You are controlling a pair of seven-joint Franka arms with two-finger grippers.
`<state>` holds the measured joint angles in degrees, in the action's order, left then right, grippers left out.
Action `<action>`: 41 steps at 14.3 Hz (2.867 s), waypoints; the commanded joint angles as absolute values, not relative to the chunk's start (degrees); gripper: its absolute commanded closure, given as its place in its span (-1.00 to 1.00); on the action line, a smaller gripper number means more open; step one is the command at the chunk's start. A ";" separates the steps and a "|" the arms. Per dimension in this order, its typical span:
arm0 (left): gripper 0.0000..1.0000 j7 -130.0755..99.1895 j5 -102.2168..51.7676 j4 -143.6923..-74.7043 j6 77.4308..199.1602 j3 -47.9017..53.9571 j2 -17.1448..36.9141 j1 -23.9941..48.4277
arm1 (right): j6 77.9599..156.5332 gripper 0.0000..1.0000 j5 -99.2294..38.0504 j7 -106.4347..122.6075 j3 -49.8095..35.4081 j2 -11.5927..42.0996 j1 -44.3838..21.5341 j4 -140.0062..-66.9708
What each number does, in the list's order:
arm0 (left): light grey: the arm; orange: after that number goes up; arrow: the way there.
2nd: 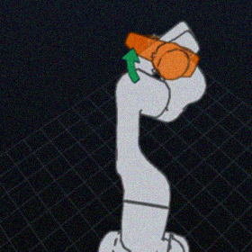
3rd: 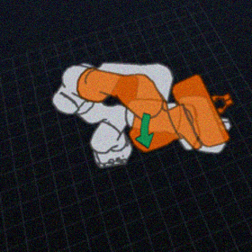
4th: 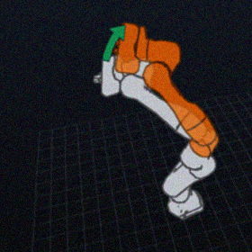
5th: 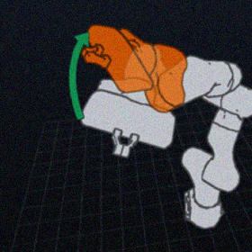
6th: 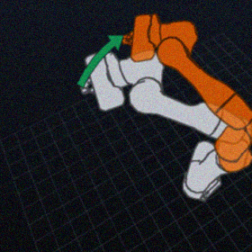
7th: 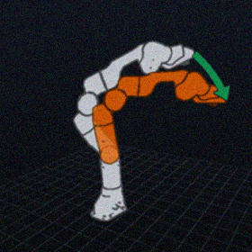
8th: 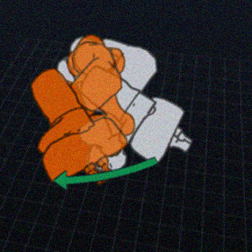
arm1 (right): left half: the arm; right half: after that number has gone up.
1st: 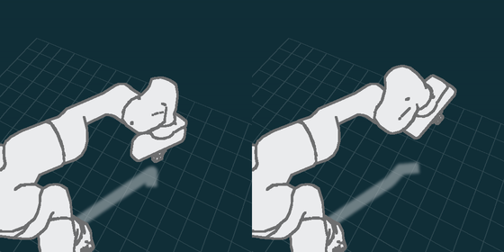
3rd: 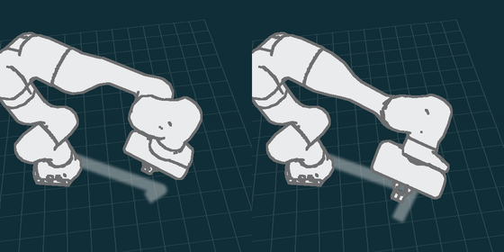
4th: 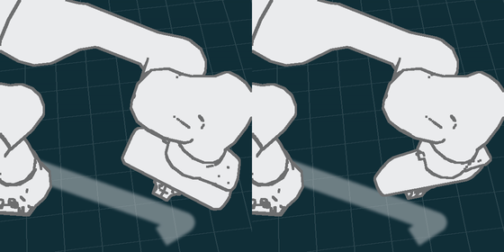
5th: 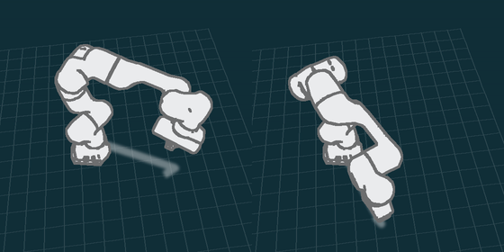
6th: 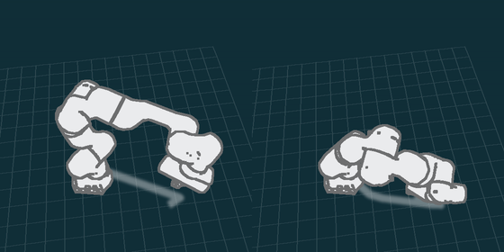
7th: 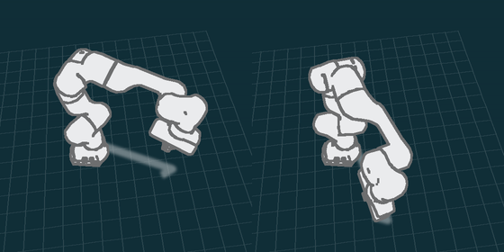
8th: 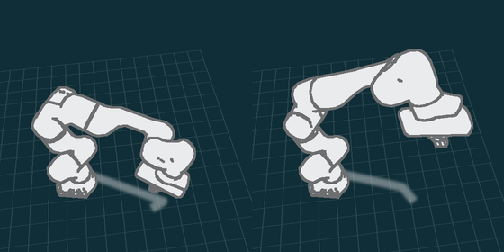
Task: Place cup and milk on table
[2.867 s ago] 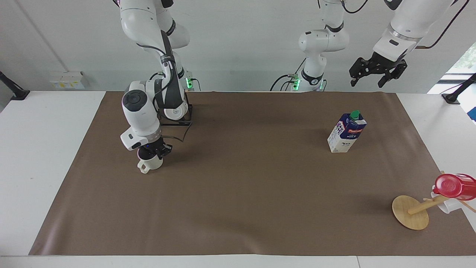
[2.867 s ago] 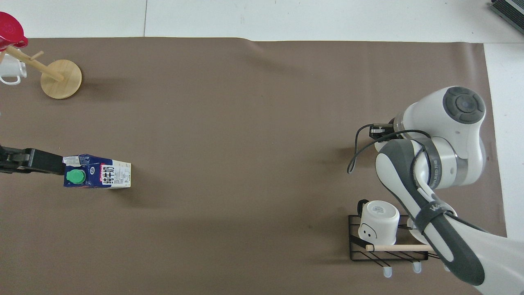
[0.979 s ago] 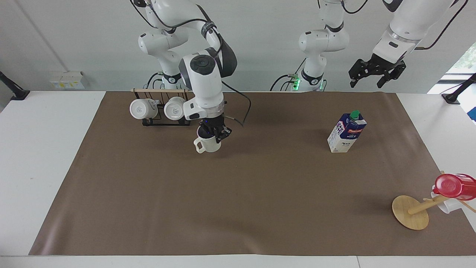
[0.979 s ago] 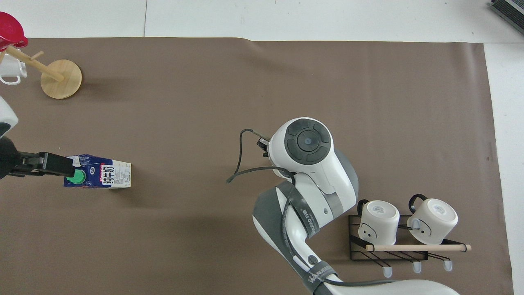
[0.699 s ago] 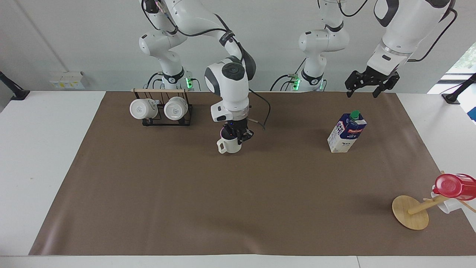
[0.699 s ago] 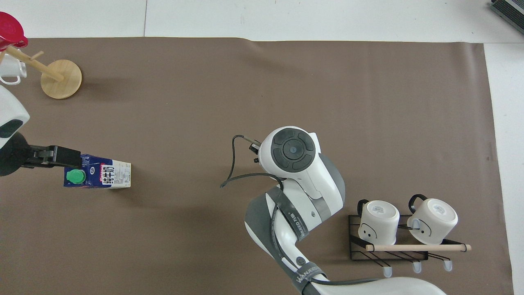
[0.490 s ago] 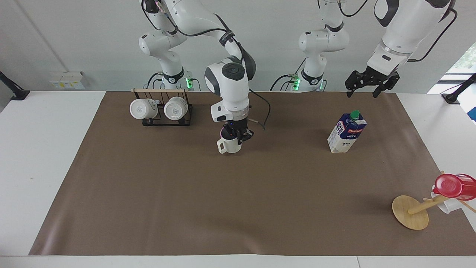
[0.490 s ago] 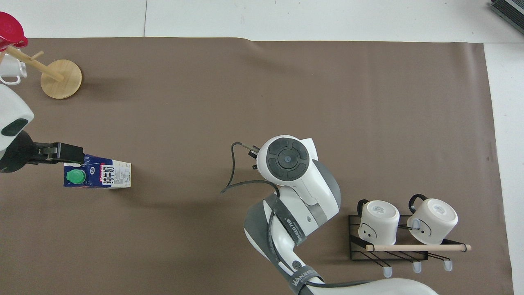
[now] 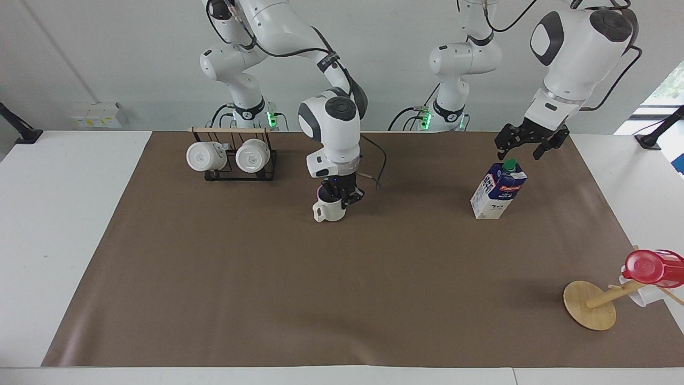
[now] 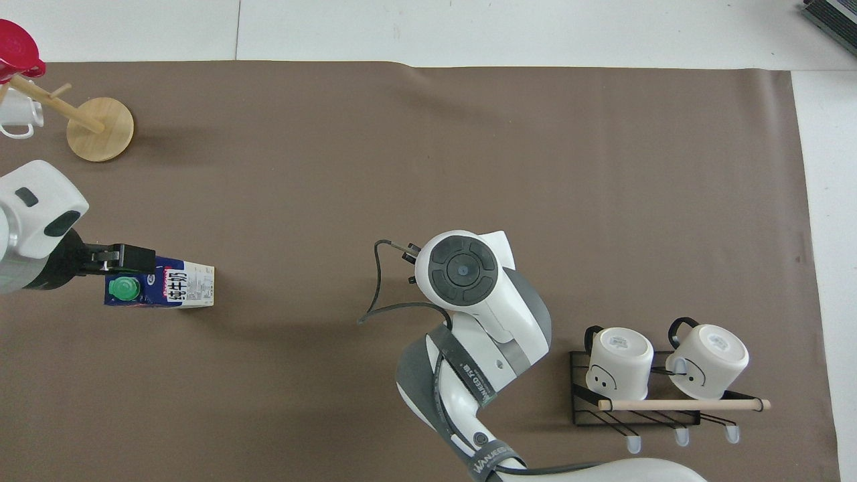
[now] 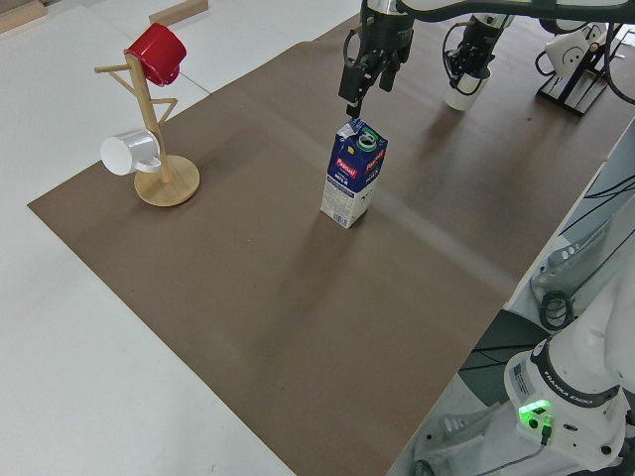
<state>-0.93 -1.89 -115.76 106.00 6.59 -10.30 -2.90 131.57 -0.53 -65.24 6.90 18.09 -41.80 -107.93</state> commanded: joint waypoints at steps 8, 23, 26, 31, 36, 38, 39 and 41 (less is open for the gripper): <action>-1.00 4.21 -2.55 -124.45 113.46 7.12 -15.12 -5.01 | 132.98 1.00 0.35 -63.11 6.33 17.05 -41.48 -109.69; -1.00 5.18 -2.55 -132.45 124.19 7.12 -16.26 -4.92 | 134.21 1.00 0.53 -62.67 6.33 18.11 -41.48 -108.98; -1.00 6.33 -2.55 -132.45 124.37 7.12 -16.17 -5.01 | 134.12 -0.65 0.09 -61.35 6.33 18.19 -41.40 -108.98; -1.00 6.33 -2.55 -132.89 124.54 7.12 -16.08 -5.01 | 133.86 -1.00 0.62 -61.17 6.42 17.93 -41.40 -108.46; -0.94 7.64 -2.37 -132.89 124.89 7.12 -16.08 -5.10 | 129.83 -1.00 0.01 -54.43 6.42 12.06 -38.68 -107.75; -0.79 7.73 -2.37 -132.89 124.81 7.12 -16.08 -5.10 | 127.10 -1.00 -0.17 -50.38 6.50 9.15 -37.01 -107.49; -0.73 7.73 -2.29 -132.89 124.80 7.12 -16.08 -5.10 | 126.05 -1.00 -0.18 -48.10 6.76 7.84 -36.04 -107.49; -0.57 7.73 -2.20 -132.80 124.80 7.12 -16.08 -5.10 | 122.01 -1.00 0.53 -41.95 6.86 5.46 -33.24 -106.97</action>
<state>6.45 -1.88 -131.03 123.18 6.66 -14.71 -4.07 124.62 -0.17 -46.81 7.12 7.80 -35.52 -106.55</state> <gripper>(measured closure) 0.172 0.000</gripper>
